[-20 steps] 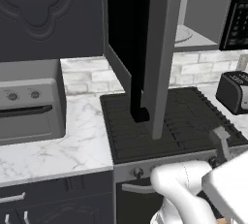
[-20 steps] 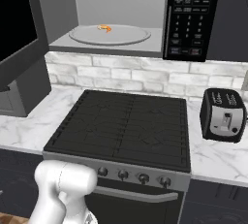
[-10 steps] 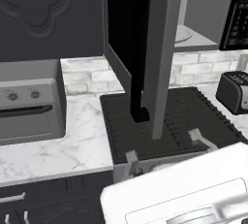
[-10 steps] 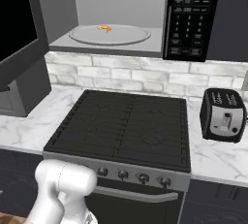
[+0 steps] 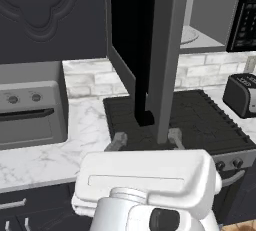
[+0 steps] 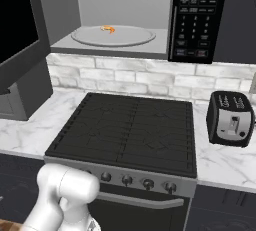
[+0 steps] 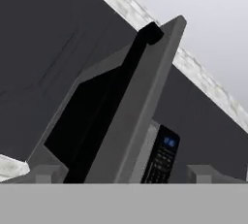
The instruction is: Close the microwave door.
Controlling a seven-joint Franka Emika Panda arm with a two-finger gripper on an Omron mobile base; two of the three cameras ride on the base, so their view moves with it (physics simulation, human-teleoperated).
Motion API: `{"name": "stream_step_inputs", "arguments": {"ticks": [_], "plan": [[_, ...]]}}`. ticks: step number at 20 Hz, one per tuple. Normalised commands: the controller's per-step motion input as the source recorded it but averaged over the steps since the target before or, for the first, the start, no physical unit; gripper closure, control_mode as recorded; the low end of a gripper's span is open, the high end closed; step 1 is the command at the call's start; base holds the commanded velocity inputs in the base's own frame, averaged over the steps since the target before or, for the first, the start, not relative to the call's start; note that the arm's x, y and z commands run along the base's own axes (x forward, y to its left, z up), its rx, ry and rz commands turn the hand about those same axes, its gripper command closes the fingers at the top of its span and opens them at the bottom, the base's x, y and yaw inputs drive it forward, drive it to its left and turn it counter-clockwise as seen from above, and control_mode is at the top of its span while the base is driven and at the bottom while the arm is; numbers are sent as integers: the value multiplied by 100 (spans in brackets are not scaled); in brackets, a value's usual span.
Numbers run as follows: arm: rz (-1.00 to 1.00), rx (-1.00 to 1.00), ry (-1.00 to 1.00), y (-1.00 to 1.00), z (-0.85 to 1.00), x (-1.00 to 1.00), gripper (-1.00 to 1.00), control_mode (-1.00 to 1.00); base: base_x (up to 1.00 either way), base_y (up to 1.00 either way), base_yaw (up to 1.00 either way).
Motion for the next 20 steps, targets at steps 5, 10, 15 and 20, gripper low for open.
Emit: {"name": "stream_step_inputs", "arguments": {"ticks": [5, 10, 15, 20], "plan": [[-33, -3, -16, 0, 0, 51, -100, -100, 0, 0, 0], [-29, -5, -10, 0, 0, 64, -100, -100, 0, 0, 0], [-27, -2, -7, -3, -1, 67, -100, -100, 0, 0, 0], [-26, -2, -13, -18, 0, 52, -100, -100, 0, 0, 0]]}}
